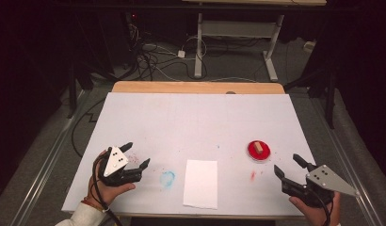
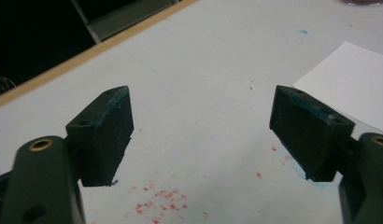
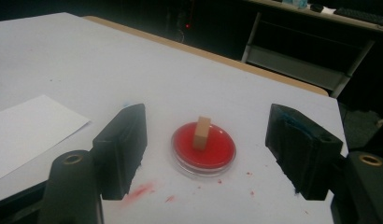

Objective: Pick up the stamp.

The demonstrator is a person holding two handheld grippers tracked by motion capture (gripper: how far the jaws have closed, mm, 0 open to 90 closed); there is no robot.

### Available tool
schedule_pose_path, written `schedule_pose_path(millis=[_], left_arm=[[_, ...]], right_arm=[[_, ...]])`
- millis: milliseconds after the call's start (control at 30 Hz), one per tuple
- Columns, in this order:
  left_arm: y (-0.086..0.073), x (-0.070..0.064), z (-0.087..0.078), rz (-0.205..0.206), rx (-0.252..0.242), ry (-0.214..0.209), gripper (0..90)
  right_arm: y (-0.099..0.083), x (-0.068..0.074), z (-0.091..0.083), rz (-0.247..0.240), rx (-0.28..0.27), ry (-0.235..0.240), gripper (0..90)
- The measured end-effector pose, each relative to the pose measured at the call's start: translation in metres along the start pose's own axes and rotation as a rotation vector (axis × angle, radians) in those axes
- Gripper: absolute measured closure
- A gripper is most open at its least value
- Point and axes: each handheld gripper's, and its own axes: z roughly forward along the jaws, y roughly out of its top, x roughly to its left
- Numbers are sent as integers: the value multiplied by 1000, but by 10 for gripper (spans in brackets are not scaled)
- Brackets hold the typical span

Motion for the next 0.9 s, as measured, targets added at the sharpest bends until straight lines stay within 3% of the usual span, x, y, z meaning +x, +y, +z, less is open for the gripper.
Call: schedule_pose_path(millis=[167, 333, 433, 500, 600, 633, 700, 900], left_arm=[[-1, -3, 4, 28, 20, -9, 213], [-5, -2, 6, 14, 30, 2, 206], [-7, -1, 5, 11, 40, 0, 206], [-9, -2, 5, 17, 50, 3, 205], [-9, -1, 4, 2, 46, 4, 193], [-9, -1, 5, 13, 52, 8, 192], [-9, -2, 5, 16, 58, 7, 193], [-9, -3, 8, 26, 64, 0, 192]], right_arm=[[-1, -3, 1, -5, 21, -5, 308], [2, -7, 4, 4, 47, 14, 333], [16, -18, 10, 23, 97, 19, 344], [25, -24, 16, 24, 128, 35, 346], [34, -27, 26, 17, 171, 22, 345], [42, -31, 35, 17, 205, 38, 341], [50, -33, 43, 20, 220, 34, 339], [62, -34, 64, 26, 295, 54, 339]])
